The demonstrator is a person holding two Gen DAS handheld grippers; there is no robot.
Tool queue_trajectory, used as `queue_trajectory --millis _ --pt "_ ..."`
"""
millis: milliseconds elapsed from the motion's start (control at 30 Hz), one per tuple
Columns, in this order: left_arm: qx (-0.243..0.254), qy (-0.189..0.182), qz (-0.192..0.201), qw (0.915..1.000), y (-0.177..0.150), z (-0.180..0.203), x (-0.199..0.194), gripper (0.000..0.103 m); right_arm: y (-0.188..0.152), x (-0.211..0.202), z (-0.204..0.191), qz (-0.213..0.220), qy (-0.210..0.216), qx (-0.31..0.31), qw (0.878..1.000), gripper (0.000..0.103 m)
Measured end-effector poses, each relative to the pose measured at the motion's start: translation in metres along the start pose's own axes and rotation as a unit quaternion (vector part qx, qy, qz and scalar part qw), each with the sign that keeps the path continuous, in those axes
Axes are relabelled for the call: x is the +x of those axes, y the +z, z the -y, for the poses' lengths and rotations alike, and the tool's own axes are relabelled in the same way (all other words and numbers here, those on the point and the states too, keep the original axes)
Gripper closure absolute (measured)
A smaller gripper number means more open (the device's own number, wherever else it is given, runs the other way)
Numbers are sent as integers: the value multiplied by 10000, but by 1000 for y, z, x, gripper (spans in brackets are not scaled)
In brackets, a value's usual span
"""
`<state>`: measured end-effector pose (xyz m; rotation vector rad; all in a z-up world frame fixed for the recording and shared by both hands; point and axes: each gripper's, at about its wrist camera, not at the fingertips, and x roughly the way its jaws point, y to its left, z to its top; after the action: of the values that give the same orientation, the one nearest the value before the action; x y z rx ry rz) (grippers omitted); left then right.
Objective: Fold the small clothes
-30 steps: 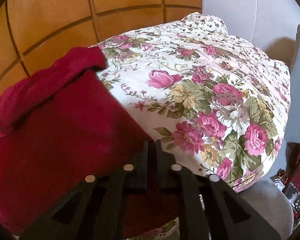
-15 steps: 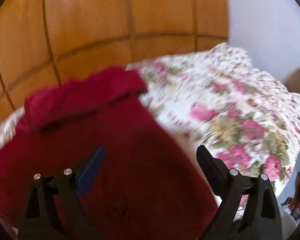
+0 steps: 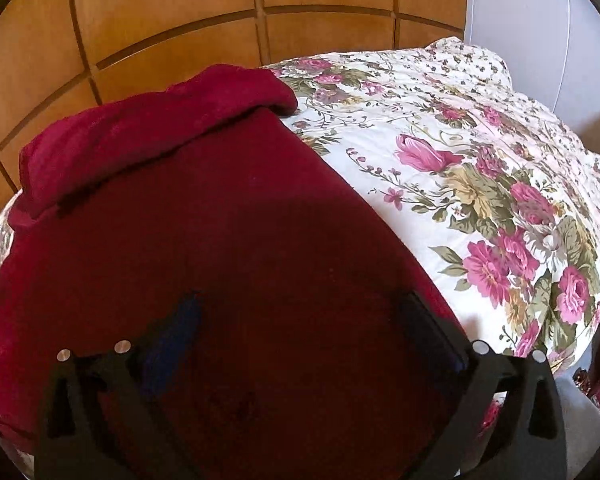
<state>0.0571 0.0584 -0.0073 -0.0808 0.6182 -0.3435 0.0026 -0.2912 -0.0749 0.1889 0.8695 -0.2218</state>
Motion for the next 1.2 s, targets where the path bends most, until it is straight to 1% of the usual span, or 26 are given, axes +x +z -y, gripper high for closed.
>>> queue_trajectory --millis 33,100,133,167,233,267,300,333,367,400,433,467,533,567,633,700,733,767,833,900,967,1000,1033,1067,1133,1200 --pt "361 25 -93 9993 4 10 13 19 0 -1 0 -1 16 18 10000 2" --pt "1188 198 -337 9921 10 35 49 20 0 -1 0 7 40 42 10000 2" --pt "1447 253 -386 9884 11 42 60 26 0 -1 -1 9 35 44 10000 2" --pt "1847 422 -408 9810 11 51 77 29 1 0 -1 10 26 41 10000 2" --pt "2460 607 -460 9663 9 67 101 32 0 0 -2 20 3 35 10000 2" --pt "2809 720 -512 9557 9 74 116 35 0 0 -2 26 -1 36 10000 2" --pt "3053 817 -588 9469 9 77 131 36 0 0 -2 31 2 42 10000 2" --pt "3130 849 -638 9438 9 76 139 45 0 0 -2 32 6 48 10000 2" --pt "3091 774 -734 9450 13 72 148 66 0 0 -2 30 13 53 10000 2" --pt "2908 578 -844 9513 18 68 152 79 0 1 -3 32 19 57 10000 2" --pt "2660 409 -921 9587 25 63 152 86 0 1 -3 36 26 62 10000 2" --pt "2302 298 -873 9688 33 54 147 89 0 1 -3 37 30 66 10000 2" --pt "1840 250 -576 9809 44 38 129 89 1 1 -3 33 25 85 10000 2" --pt "1706 264 -444 9840 49 34 120 91 1 2 -3 31 21 96 9999 2" --pt "1455 305 -191 9887 55 20 102 91 2 3 -3 31 6 120 9999 2" --pt "1141 395 58 9927 63 0 83 91 2 3 -3 33 0 108 9999 2" --pt "902 441 199 9948 66 -17 72 91 2 3 -3 41 7 103 9999 2" --pt "745 510 284 9955 71 -23 69 91 2 3 -3 48 10 105 9999 2" --pt "286 730 495 9957 74 -51 52 91 2 4 -4 67 3 97 9999 2" --pt "-394 967 633 9925 74 -91 39 91 1 4 -4 89 -13 81 9999 2" --pt "-1119 1230 683 9837 71 -130 28 91 1 5 -5 108 -23 72 9999 2" --pt "-1467 1361 695 9773 67 -149 24 91 1 5 -4 115 -27 71 9999 2" --pt "-1637 1427 693 9737 63 -159 22 91 1 5 -4 124 -30 71 9999 2" --pt "-1934 1545 653 9667 57 -178 18 91 1 5 -5 137 -35 67 9999 2" --pt "-2306 1714 544 9563 45 -204 14 91 0 5 -5 158 -51 62 9998 2" --pt "-2764 2004 435 9389 30 -233 9 91 -1 5 -6 176 -64 57 9998 2"
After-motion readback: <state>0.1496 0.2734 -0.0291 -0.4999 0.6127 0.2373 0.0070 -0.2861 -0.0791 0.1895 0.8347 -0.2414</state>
